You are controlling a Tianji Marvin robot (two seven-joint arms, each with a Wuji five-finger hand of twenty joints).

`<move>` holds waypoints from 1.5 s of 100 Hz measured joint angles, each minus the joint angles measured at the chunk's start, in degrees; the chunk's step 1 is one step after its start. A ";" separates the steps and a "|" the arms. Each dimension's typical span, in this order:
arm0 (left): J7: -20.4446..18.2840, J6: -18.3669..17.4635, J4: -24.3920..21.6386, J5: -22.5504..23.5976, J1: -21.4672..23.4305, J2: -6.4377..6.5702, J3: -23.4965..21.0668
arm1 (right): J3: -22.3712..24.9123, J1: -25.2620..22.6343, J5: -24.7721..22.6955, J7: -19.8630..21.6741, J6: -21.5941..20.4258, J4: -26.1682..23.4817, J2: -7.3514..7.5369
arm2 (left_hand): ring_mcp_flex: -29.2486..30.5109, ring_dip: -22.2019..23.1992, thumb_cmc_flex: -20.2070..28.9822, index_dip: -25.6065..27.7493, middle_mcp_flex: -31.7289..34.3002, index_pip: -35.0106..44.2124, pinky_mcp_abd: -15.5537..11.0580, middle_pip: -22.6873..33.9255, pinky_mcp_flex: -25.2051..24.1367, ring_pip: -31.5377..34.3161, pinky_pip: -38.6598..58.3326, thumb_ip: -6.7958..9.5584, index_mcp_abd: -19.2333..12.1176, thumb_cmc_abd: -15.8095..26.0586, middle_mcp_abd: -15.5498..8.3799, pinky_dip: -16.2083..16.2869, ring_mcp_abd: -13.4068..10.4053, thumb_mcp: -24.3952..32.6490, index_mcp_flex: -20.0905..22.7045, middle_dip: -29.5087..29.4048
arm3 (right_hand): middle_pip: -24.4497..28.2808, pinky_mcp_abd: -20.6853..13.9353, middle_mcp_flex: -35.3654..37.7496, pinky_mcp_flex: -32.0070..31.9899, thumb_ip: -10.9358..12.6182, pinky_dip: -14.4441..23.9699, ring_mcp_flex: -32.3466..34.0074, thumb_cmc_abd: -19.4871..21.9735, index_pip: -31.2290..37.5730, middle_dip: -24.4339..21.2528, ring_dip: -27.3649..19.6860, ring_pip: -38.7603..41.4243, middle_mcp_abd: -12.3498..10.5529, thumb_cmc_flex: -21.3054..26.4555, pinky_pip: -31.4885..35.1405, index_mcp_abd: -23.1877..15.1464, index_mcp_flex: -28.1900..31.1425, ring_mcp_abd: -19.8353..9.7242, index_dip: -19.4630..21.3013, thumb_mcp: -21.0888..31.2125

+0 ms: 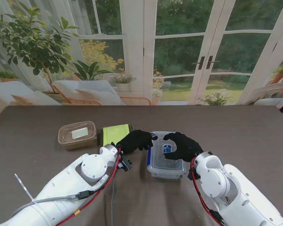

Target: Pair container bodies with their lids

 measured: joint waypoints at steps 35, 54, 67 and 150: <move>1.46 -1.56 1.10 2.96 -1.20 -0.07 0.74 | 3.82 -0.95 -2.29 0.66 3.27 -1.85 -0.15 | -0.25 -2.08 -0.01 0.31 0.00 0.09 -0.89 -0.63 -1.62 -2.80 -4.19 0.00 -1.25 0.00 -0.81 -2.05 -1.35 0.00 0.00 -0.82 | -0.88 -0.11 6.81 0.05 0.00 2.85 4.80 4.31 0.82 0.01 1.94 2.96 0.01 -1.40 2.91 1.42 2.67 2.19 0.05 -0.47; 1.50 -4.00 2.42 8.10 -3.16 0.29 2.72 | 4.71 -0.97 -4.21 2.01 6.40 -2.00 0.21 | -0.79 -2.35 -0.07 0.37 -1.17 0.33 -2.75 -0.75 -2.96 -3.68 -6.09 0.00 -3.02 -0.74 -2.52 -2.59 -3.03 0.00 0.01 -1.11 | -0.09 -0.11 15.81 0.21 0.00 4.29 10.56 5.03 3.52 -0.18 3.55 6.73 0.81 -2.52 6.93 3.63 8.62 2.30 0.05 -0.37; 3.12 -4.66 3.20 12.87 -4.20 0.43 3.81 | 5.19 -1.19 -4.71 3.32 7.24 -1.83 0.53 | -1.08 -2.87 -0.15 0.49 -1.63 0.52 -3.72 -0.79 -3.04 -4.75 -7.17 -0.03 -4.09 -1.80 -3.58 -3.01 -4.08 0.04 0.01 -1.20 | 0.16 -0.11 19.98 0.24 0.00 4.30 13.21 6.31 4.48 -0.20 4.36 8.49 1.42 -2.86 9.13 3.74 12.12 2.32 -0.13 -0.42; 10.06 -5.67 8.41 28.21 -9.37 1.00 10.76 | 2.71 -0.71 -0.94 8.48 7.28 2.45 1.89 | -6.80 -5.27 -4.64 0.68 -8.07 1.09 -10.01 -0.70 -8.60 -8.67 -14.62 -0.10 -7.50 -5.95 -9.49 -5.16 -10.62 -0.94 -2.77 -1.64 | 1.31 -0.11 25.73 0.27 0.43 4.30 18.06 8.54 6.11 1.50 5.83 11.52 2.00 -3.04 13.14 9.09 19.70 2.21 -0.77 -0.44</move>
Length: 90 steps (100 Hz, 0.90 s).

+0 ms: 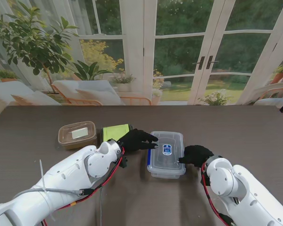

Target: Pair container bodies with their lids

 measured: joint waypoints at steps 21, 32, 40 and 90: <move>1.44 -0.70 1.29 1.73 -0.97 -0.35 1.38 | -0.18 -0.05 4.44 -0.59 -0.20 0.73 -0.05 | -1.17 -0.81 0.00 0.02 -2.12 0.00 -0.36 -2.12 -0.99 -1.85 -3.48 0.00 -0.44 -0.02 0.65 -0.72 -0.68 0.00 -1.49 -1.69 | 0.18 0.02 1.30 0.00 0.01 0.00 0.52 0.00 0.62 0.66 0.49 0.12 1.79 0.00 0.43 3.15 0.83 0.00 0.33 0.07; 1.57 -0.81 1.27 2.93 -1.05 -0.33 1.46 | -0.34 -0.10 5.41 -0.77 -0.20 0.85 -0.04 | -1.66 -1.23 0.00 0.02 -2.77 0.00 -0.89 -2.39 -1.67 -2.79 -6.12 0.00 -0.65 -0.03 0.45 -1.47 -0.89 0.00 -1.54 -2.31 | 0.18 0.04 1.30 0.00 0.01 0.00 0.52 0.00 0.98 0.77 0.51 0.14 2.93 -0.01 0.45 4.56 0.83 0.00 0.38 0.07; 1.53 -0.81 1.04 3.59 -1.02 -0.19 1.37 | -0.48 -0.10 6.24 -0.94 -0.20 0.85 -0.04 | -2.45 -2.24 -0.24 0.04 -2.78 0.00 -0.98 -2.50 -2.38 -3.90 -8.14 0.00 -0.67 -1.27 0.44 -2.25 -1.06 0.15 -1.59 -2.38 | 0.66 0.06 1.30 0.00 0.01 0.00 0.52 0.00 1.13 1.13 0.51 0.15 4.11 -0.01 0.46 5.89 0.83 0.00 0.38 0.10; -2.16 1.12 -6.74 8.48 1.72 2.95 -2.71 | -2.08 -1.00 10.46 -0.54 0.01 -0.87 -0.45 | -2.93 -3.89 -0.34 0.38 -2.47 -0.17 -2.21 -1.91 -3.19 -6.42 -15.27 0.00 -1.35 -1.27 -1.04 -5.17 -2.28 0.14 -2.28 -3.69 | 0.77 0.56 2.09 0.00 0.01 0.00 0.53 0.00 2.46 1.35 0.56 0.51 3.97 -0.01 0.53 4.95 2.30 0.00 0.64 0.50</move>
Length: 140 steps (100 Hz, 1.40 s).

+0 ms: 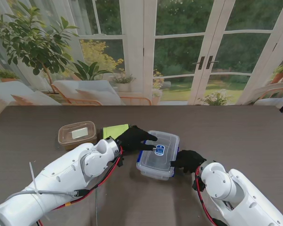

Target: Pair container bodies with their lids

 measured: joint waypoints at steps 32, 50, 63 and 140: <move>-0.75 -0.14 -2.35 2.80 1.23 1.29 -1.72 | -1.06 -0.45 2.67 0.49 -0.86 -0.59 -0.21 | -1.09 -0.85 0.00 0.02 -0.85 0.00 -0.24 -0.49 -0.59 -0.79 -1.44 0.00 -0.09 0.00 -0.51 -0.74 -0.63 0.00 0.00 -0.97 | 0.01 0.04 0.02 -0.02 0.00 0.00 0.00 0.00 0.36 0.00 0.00 0.10 -0.03 0.00 0.01 -1.61 1.71 0.00 0.30 0.03; -2.16 -0.53 -3.72 4.19 1.67 2.11 -2.49 | -1.24 -0.99 3.08 0.47 -1.29 -1.06 -0.33 | -1.41 -1.46 -1.02 0.06 -2.22 -0.20 -0.78 -0.82 -0.62 -1.41 -2.84 0.00 -0.21 -0.63 -0.91 -1.41 -0.90 0.05 -0.73 -1.33 | 0.01 0.04 0.57 -0.02 0.00 0.00 0.00 0.00 0.37 0.01 0.00 0.11 -0.04 0.00 0.03 -1.62 2.16 0.01 0.30 0.04; -2.07 -1.48 -3.88 5.34 1.90 2.42 -2.83 | -1.56 -1.05 3.70 0.41 -1.82 -1.06 -0.32 | -1.43 -1.59 -1.02 0.04 -2.24 -0.46 -0.81 -0.83 -0.82 -1.51 -3.61 0.00 -0.23 -0.63 -1.28 -1.44 -1.48 0.05 -1.47 -1.37 | 0.01 0.04 0.75 -0.02 0.00 0.00 0.00 0.01 0.49 0.01 0.01 0.12 -0.04 0.01 0.04 -1.47 2.82 0.01 0.31 0.04; 4.14 -4.82 -0.48 10.67 -0.10 2.71 0.93 | 1.07 -2.47 2.21 0.75 -1.69 -3.39 -0.89 | -2.92 -2.94 -2.25 -1.32 -5.07 -3.30 -1.65 -1.49 -1.30 -2.82 -6.53 0.00 -0.70 -4.24 -2.07 -2.33 -2.47 0.06 -7.29 -2.11 | 0.03 0.04 1.41 -0.03 0.00 0.00 0.63 1.44 -1.15 0.02 0.01 0.55 -0.60 0.18 0.17 -6.82 3.31 0.04 0.37 0.98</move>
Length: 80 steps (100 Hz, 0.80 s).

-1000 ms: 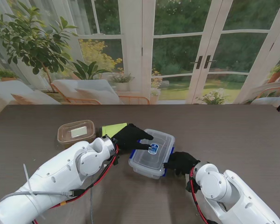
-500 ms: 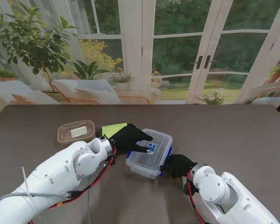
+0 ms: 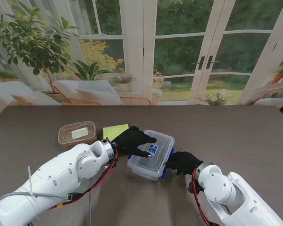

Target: Pair container bodies with their lids

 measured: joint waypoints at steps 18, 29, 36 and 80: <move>1.79 -0.14 1.85 1.11 -1.43 -0.28 2.15 | 1.47 -0.01 -0.45 -0.78 1.84 -1.02 -0.06 | -0.06 -0.01 -0.05 -0.28 -0.33 -0.35 -0.03 -0.02 -0.02 0.00 -0.01 0.00 0.00 -0.45 0.05 -0.01 -0.52 -0.01 -0.74 0.00 | 0.02 0.73 1.36 0.00 0.00 0.00 1.97 0.00 -0.05 0.00 0.06 0.87 0.00 0.00 1.37 -0.10 -0.01 0.10 0.00 0.00; 3.04 -0.12 2.80 1.92 -2.30 -0.46 3.70 | 1.68 0.24 -0.52 -1.24 2.97 -1.01 -0.07 | -1.25 -0.04 -1.11 -0.52 -0.91 -0.66 -0.09 0.00 -0.03 -0.12 -0.10 -0.01 0.06 -0.45 0.07 -0.01 -0.62 -0.01 -2.05 0.00 | 0.02 1.26 1.36 0.00 0.00 0.00 2.94 0.20 -1.51 0.00 0.59 1.38 -0.01 0.00 2.60 -0.10 -1.17 0.38 0.00 0.00; 3.64 0.01 3.34 2.47 -2.86 -0.60 4.64 | 1.50 0.68 -0.52 -1.50 4.15 -0.69 -0.11 | -1.28 -0.04 -1.11 -0.77 -0.91 -0.98 -0.24 0.00 -0.03 -0.12 -0.70 -0.01 0.93 -0.45 0.07 -0.02 -0.63 -0.01 -2.82 0.00 | -0.04 1.69 2.51 0.00 0.00 0.00 4.25 0.73 -2.05 0.00 1.14 2.39 -0.01 0.00 3.76 -0.09 -3.31 0.73 0.00 0.00; 4.30 1.17 5.68 3.40 -5.68 -1.26 8.98 | -1.33 4.82 5.07 -3.39 10.67 4.96 -1.15 | -2.40 -0.04 -1.18 -1.39 -2.43 -1.94 -1.16 -0.35 -0.03 -0.15 -0.71 -0.01 1.69 -0.45 0.38 -0.03 -1.23 -0.01 -3.56 -0.01 | 3.73 4.47 4.62 0.07 0.00 4.59 15.06 2.12 -3.37 2.21 7.51 19.30 0.12 0.00 16.17 4.52 -12.16 1.41 -3.14 0.00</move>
